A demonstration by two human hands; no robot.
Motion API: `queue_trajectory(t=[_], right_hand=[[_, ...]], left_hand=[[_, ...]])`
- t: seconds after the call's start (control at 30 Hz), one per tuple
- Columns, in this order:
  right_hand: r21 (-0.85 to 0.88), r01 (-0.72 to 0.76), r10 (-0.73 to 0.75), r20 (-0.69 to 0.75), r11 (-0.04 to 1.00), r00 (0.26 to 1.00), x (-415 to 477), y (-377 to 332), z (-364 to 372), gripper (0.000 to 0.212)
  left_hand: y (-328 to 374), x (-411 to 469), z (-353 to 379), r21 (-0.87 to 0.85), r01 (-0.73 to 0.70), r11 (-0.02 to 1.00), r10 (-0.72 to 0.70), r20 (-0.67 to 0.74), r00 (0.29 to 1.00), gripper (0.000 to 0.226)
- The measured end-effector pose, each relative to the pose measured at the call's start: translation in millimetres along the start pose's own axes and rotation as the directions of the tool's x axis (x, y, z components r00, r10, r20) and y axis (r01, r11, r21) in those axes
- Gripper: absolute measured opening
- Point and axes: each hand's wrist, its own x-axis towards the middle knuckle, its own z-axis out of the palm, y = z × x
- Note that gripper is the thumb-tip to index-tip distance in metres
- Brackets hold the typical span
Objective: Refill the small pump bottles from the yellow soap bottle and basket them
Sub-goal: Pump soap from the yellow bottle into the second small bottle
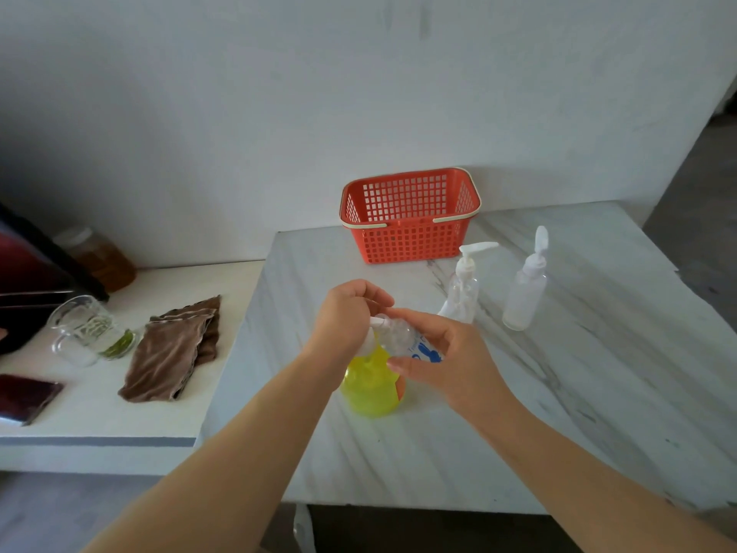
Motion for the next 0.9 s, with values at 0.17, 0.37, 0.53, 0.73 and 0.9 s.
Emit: queue_trajectory(t=[0.17,0.37,0.53,0.73,0.9], right_hand=[[-0.012,0.002,-0.002,-0.005,1.0,1.0,-1.9,2.2,-1.4,0.056],[-0.03,0.02,-0.02,-0.01,0.999,1.0,-3.4,-5.0,-2.7,0.053],[-0.013,0.015,-0.016,-0.008,1.0,1.0,-4.5,-8.3,-1.6,0.052],[-0.03,0.013,-0.013,-0.015,0.999,1.0,-6.6,-7.0,-6.1,0.049],[-0.049,0.016,-0.018,-0.026,0.999,1.0,-9.8,-11.6,-15.1,0.048]], left_hand=[[1.5,-0.9,2.5,0.015,0.003,1.0,-0.003,-0.006,1.0,0.04],[8.2,-7.6,3.1,-0.013,-0.023,1.0,0.022,-0.065,0.998,0.039],[10.7,-6.4,-3.4,-0.061,-0.038,0.997,0.035,-0.048,0.998,0.03],[17.4,-10.4,-9.7,-0.059,-0.039,0.997,0.038,-0.019,0.999,0.027],[31.3,-13.7,-16.3,-0.07,-0.071,0.995,0.068,-0.035,0.997,0.035]])
